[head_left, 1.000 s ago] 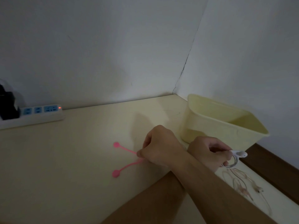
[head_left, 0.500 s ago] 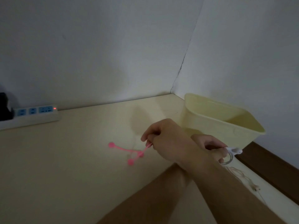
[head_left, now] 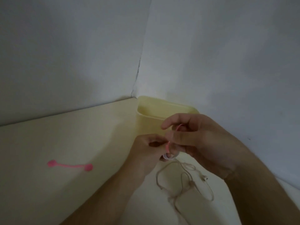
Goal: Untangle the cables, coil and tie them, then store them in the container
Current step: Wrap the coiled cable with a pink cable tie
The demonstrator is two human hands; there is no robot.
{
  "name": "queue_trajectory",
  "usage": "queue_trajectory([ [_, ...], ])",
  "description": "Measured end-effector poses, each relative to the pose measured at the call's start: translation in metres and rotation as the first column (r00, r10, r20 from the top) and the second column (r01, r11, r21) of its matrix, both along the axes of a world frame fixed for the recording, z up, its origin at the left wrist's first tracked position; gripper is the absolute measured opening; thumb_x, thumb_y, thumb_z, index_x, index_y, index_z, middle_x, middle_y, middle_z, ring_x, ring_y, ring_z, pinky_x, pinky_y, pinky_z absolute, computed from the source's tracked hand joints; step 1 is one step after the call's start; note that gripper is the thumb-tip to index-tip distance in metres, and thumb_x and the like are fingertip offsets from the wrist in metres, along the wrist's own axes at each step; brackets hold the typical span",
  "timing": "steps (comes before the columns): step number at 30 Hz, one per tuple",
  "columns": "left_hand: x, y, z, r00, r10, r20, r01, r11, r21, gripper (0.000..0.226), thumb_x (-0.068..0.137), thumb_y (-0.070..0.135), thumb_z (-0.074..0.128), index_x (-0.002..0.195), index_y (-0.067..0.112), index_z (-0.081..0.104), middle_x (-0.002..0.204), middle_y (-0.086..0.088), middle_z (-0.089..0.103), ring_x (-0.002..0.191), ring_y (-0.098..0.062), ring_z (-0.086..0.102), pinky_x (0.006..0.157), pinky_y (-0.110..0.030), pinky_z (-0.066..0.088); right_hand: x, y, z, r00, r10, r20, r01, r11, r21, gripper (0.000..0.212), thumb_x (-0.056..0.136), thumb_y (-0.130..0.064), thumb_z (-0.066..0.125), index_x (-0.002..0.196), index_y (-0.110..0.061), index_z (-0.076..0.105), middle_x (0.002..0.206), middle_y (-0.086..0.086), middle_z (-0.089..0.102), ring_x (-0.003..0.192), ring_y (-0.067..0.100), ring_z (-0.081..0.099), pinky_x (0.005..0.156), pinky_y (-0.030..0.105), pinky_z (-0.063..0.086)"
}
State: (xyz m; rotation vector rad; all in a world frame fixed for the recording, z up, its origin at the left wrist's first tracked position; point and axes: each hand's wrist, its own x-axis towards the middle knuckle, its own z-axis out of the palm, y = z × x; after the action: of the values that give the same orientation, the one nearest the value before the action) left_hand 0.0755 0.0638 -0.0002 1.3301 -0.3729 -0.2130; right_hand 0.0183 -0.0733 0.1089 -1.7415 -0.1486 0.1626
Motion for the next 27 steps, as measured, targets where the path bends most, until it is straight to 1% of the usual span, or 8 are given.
queue_trajectory([
  [3,0.001,-0.011,0.003,0.999,-0.003,-0.037,0.0,0.998,-0.062,0.004,0.09,-0.001,0.076,0.085,-0.001,0.075,0.067,-0.006,0.069,0.055,-0.007,0.062,0.05,-0.014,0.046,-0.005,-0.024,-0.011,0.998,-0.064,0.017,0.064,0.997,-0.031,0.015,0.078,0.004,0.078,0.091,-0.002,0.077,0.083,0.045,0.054,0.08,0.041,0.07,0.077,0.036,0.064],
  [5,0.003,-0.015,-0.003,0.997,0.001,-0.072,-0.008,0.996,-0.091,0.013,0.089,0.003,0.077,0.097,-0.006,0.077,0.07,-0.011,0.072,0.058,-0.012,0.065,0.054,-0.016,0.05,-0.008,-0.034,-0.017,0.993,-0.114,0.011,0.114,0.993,-0.041,0.012,0.084,0.013,0.075,0.09,0.003,0.074,0.091,0.05,0.057,0.082,0.04,0.075,0.076,0.032,0.064],
  [9,0.001,-0.02,-0.003,0.994,-0.022,-0.108,0.014,0.997,-0.078,0.015,0.09,0.007,0.077,0.1,-0.004,0.078,0.082,-0.018,0.076,0.071,-0.021,0.071,0.063,-0.025,0.056,-0.006,-0.044,-0.028,0.979,-0.196,0.054,0.202,0.969,-0.14,0.011,0.092,0.013,0.069,0.092,0.003,0.072,0.071,0.018,0.07,0.077,0.034,0.079,0.092,0.053,0.065],
  [12,0.0,-0.022,-0.005,0.995,-0.03,-0.097,0.026,0.999,-0.04,0.014,0.089,0.009,0.077,0.099,-0.002,0.079,0.085,-0.018,0.077,0.074,-0.021,0.073,0.064,-0.026,0.057,-0.003,-0.049,-0.033,0.959,-0.255,0.122,0.276,0.939,-0.204,0.01,0.091,0.009,0.071,0.093,-0.001,0.07,0.08,0.027,0.072,0.073,0.032,0.08,0.092,0.06,0.062],
  [15,-0.002,-0.022,-0.003,0.994,-0.048,-0.099,0.047,0.999,-0.012,0.01,0.09,0.006,0.076,0.098,0.0,0.08,0.091,-0.019,0.079,0.078,-0.022,0.074,0.063,-0.026,0.057,0.0,-0.055,-0.038,0.93,-0.272,0.249,0.352,0.854,-0.383,0.017,0.09,0.005,0.073,0.089,-0.012,0.07,0.069,0.013,0.07,0.061,0.02,0.073,0.072,0.044,0.063],
  [19,-0.001,-0.024,-0.005,0.992,-0.04,-0.119,0.04,0.999,0.0,0.013,0.087,0.005,0.078,0.099,-0.001,0.079,0.09,-0.02,0.078,0.075,-0.022,0.073,0.062,-0.027,0.057,0.006,-0.061,-0.043,0.913,-0.243,0.329,0.394,0.737,-0.549,0.022,0.088,-0.014,0.084,0.093,-0.03,0.069,0.059,-0.009,0.048,0.055,0.014,0.054,0.054,0.021,0.044],
  [24,-0.002,-0.027,-0.007,0.995,-0.032,-0.095,0.034,0.999,0.026,0.011,0.086,0.003,0.08,0.097,-0.001,0.08,0.082,-0.017,0.076,0.072,-0.02,0.072,0.063,-0.027,0.057,0.001,-0.057,-0.046,0.913,-0.147,0.381,0.386,0.611,-0.691,0.031,0.087,-0.026,0.084,0.109,-0.04,0.067,0.082,-0.013,0.056,0.073,-0.01,0.053,0.064,0.013,0.045],
  [27,-0.004,-0.029,-0.006,0.997,-0.043,-0.069,0.045,0.998,0.031,0.011,0.086,0.007,0.08,0.096,0.001,0.081,0.084,-0.023,0.076,0.073,-0.022,0.071,0.072,-0.032,0.058,-0.005,-0.047,-0.042,0.925,-0.086,0.37,0.361,0.503,-0.785,0.036,0.086,-0.034,0.082,0.117,-0.043,0.066,0.091,-0.017,0.06,0.085,-0.002,0.058,0.074,0.02,0.053],
])
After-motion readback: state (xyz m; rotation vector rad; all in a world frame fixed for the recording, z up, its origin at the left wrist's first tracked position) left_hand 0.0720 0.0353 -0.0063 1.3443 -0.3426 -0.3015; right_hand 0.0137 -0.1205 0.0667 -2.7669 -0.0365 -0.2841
